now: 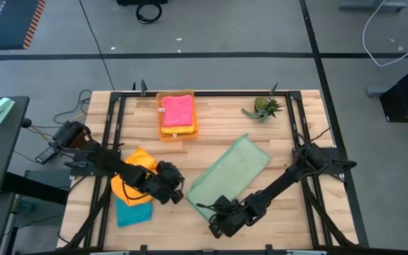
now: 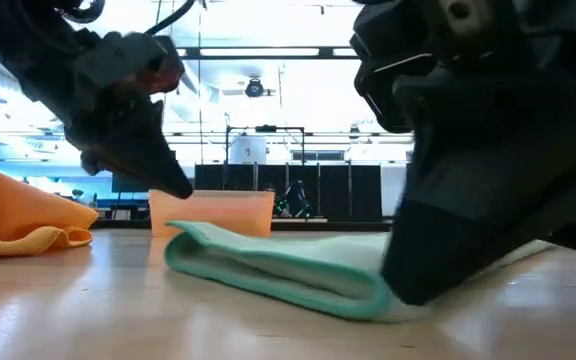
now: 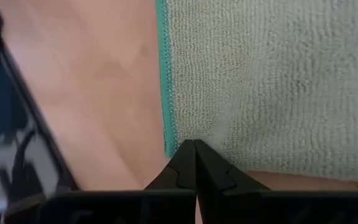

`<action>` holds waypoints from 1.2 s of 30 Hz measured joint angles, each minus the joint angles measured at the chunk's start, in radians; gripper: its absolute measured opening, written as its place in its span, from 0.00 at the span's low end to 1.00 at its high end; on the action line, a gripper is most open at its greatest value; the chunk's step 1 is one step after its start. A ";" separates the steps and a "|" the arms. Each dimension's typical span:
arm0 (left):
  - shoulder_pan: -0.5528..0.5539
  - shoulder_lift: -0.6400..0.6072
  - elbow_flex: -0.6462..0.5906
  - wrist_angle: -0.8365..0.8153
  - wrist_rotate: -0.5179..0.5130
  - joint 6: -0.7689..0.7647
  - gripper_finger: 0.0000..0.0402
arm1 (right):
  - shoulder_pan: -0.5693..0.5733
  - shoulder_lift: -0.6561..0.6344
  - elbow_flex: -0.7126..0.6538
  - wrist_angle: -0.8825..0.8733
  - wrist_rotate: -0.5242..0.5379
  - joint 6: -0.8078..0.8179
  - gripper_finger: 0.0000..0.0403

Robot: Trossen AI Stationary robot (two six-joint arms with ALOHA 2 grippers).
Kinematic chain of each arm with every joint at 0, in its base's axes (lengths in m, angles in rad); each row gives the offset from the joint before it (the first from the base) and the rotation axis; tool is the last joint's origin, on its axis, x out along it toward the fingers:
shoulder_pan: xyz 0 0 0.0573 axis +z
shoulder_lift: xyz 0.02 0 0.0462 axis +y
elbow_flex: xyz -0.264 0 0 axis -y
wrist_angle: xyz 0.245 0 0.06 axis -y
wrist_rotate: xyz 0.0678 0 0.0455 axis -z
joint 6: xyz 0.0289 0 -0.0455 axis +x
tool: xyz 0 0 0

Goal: Fold microfiber towels
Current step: Fold the green microfiber cloth

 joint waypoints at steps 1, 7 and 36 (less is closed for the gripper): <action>0.005 0.011 0.000 0.047 0.029 0.029 0.01 | 0.000 -0.003 0.000 -0.005 -0.035 -0.018 0.00; 0.018 0.090 0.001 0.292 0.168 0.125 0.01 | 0.002 -0.074 -0.006 -0.171 -0.189 -0.144 0.00; 0.075 0.367 0.411 0.003 0.319 0.229 0.01 | -0.178 -0.616 -0.675 -0.213 0.109 0.150 0.00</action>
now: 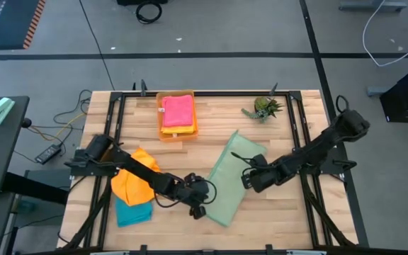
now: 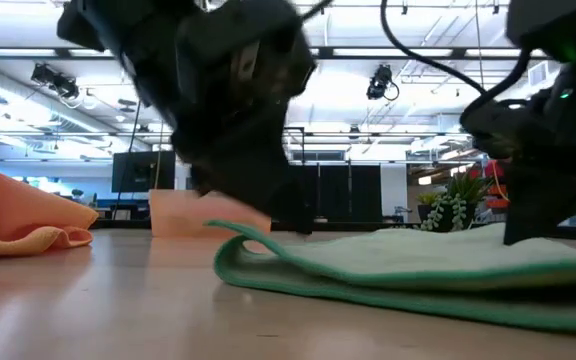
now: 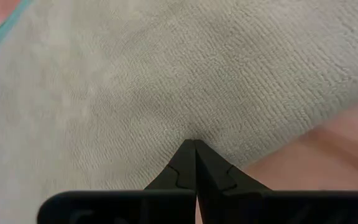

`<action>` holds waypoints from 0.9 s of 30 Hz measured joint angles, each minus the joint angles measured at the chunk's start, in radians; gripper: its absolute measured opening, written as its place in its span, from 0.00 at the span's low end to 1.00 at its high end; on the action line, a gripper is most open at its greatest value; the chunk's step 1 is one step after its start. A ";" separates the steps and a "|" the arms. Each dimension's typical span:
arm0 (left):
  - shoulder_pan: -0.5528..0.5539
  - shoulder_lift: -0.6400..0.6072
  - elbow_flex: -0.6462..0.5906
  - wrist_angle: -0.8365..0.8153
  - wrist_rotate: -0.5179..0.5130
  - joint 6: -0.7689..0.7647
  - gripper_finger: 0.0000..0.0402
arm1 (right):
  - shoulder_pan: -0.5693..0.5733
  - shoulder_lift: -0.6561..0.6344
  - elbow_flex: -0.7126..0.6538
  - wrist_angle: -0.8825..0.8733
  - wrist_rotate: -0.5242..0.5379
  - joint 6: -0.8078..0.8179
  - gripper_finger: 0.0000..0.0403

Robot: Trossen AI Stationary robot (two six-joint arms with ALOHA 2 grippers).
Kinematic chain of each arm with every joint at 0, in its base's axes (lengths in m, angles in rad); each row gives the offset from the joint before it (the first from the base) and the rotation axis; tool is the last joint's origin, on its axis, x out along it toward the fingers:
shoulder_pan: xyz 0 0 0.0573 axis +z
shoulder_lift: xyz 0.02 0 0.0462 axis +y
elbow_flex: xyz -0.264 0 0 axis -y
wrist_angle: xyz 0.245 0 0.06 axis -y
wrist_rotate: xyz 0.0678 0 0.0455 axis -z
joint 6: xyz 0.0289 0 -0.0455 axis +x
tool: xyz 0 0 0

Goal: Fold microfiber towels
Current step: Fold the green microfiber cloth

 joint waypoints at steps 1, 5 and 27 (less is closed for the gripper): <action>0.000 0.001 -0.008 -0.016 0.005 -0.033 0.01 | -0.013 0.008 0.002 0.003 -0.001 -0.011 0.00; -0.012 0.001 -0.040 -0.007 0.054 -0.157 0.01 | -0.069 0.041 0.005 0.035 0.000 -0.090 0.00; -0.074 -0.080 -0.032 0.059 0.059 -0.157 0.02 | -0.033 -0.028 0.147 0.232 -0.040 -0.480 0.00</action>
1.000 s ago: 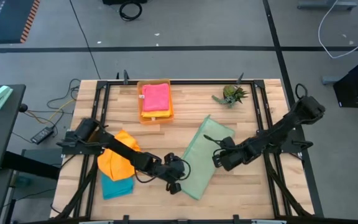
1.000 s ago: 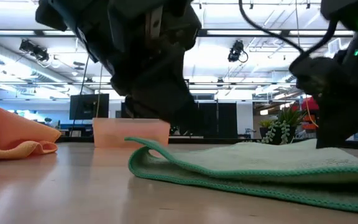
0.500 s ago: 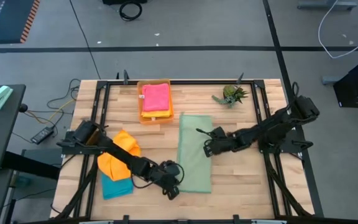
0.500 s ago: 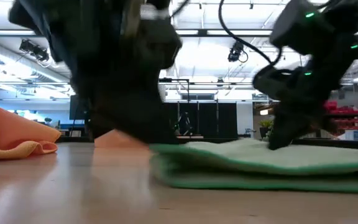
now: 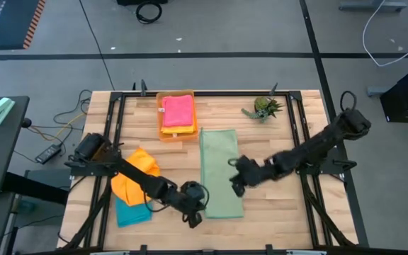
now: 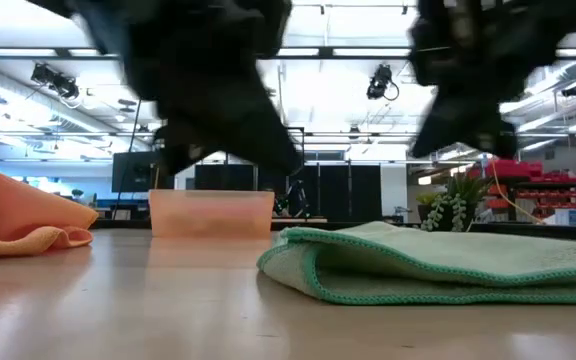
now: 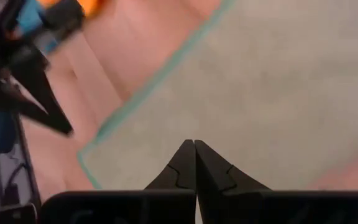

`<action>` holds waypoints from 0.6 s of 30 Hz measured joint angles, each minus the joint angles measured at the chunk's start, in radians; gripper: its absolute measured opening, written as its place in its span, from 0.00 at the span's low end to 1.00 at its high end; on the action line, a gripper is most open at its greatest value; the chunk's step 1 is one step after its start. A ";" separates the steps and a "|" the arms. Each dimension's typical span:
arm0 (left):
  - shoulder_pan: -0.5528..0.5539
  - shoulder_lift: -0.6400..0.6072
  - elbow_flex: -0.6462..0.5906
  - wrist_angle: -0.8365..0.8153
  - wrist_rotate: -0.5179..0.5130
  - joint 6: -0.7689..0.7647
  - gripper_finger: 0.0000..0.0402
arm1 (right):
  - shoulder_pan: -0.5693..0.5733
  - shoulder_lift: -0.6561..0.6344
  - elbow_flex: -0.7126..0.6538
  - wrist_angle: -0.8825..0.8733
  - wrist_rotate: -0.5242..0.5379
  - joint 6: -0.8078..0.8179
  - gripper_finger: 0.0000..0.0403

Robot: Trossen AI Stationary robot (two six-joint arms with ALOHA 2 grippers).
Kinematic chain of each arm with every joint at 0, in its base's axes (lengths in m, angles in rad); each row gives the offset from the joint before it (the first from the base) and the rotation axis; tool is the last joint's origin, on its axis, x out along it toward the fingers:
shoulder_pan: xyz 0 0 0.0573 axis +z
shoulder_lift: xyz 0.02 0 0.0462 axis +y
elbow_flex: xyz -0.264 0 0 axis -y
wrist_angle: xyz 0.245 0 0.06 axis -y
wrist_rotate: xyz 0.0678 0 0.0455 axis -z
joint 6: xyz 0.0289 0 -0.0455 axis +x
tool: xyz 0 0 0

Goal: Fold microfiber towels
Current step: Fold the green microfiber cloth

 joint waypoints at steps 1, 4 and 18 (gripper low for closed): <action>-0.008 0.004 0.000 -0.020 0.000 0.001 0.01 | 0.036 0.015 -0.002 -0.007 0.023 0.044 0.00; -0.024 0.028 0.000 -0.041 -0.020 -0.001 0.01 | 0.118 0.059 -0.003 -0.006 0.081 0.131 0.00; -0.003 0.083 -0.001 -0.026 -0.061 -0.002 0.01 | 0.240 0.241 -0.001 0.237 0.122 0.334 0.00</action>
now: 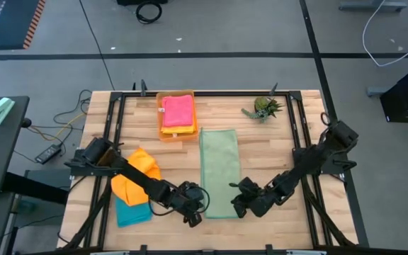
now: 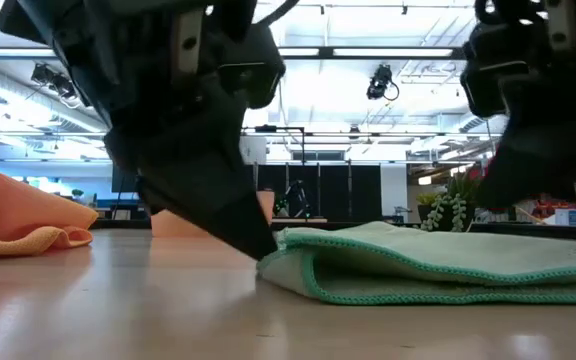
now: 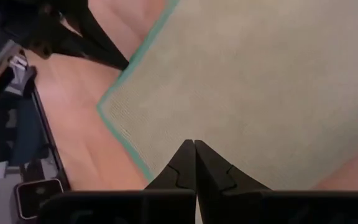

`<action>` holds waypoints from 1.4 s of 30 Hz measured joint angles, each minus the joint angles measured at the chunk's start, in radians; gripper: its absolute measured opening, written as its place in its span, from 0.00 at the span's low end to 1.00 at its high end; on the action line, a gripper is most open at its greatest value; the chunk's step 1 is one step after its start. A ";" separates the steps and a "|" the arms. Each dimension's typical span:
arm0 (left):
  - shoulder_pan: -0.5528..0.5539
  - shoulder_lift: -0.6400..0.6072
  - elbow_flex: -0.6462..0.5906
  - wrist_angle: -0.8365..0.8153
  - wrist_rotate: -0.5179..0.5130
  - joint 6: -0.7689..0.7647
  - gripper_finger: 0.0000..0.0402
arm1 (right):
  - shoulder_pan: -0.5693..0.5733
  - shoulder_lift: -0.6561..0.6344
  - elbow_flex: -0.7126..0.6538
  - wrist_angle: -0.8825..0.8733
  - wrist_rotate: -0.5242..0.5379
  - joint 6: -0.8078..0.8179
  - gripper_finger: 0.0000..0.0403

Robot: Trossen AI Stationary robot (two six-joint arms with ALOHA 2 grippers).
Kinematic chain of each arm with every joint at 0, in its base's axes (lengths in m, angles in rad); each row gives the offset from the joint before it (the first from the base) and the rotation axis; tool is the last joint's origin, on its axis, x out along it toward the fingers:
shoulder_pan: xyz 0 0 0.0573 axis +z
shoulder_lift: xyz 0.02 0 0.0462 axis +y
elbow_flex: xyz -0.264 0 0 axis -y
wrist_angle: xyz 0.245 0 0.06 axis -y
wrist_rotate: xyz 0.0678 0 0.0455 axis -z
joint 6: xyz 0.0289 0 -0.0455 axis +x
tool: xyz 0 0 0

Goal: Fold microfiber towels
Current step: Fold the green microfiber cloth

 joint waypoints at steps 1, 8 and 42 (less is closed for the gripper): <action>0.000 0.004 0.001 0.004 0.000 -0.002 0.01 | 0.005 0.016 0.001 0.013 0.000 0.006 0.00; 0.000 0.017 0.001 0.016 0.053 0.001 0.01 | 0.010 0.053 0.035 0.001 0.000 0.016 0.00; 0.004 0.001 0.001 0.217 0.052 0.213 0.01 | -0.103 -0.018 0.034 -0.406 -0.038 0.002 0.00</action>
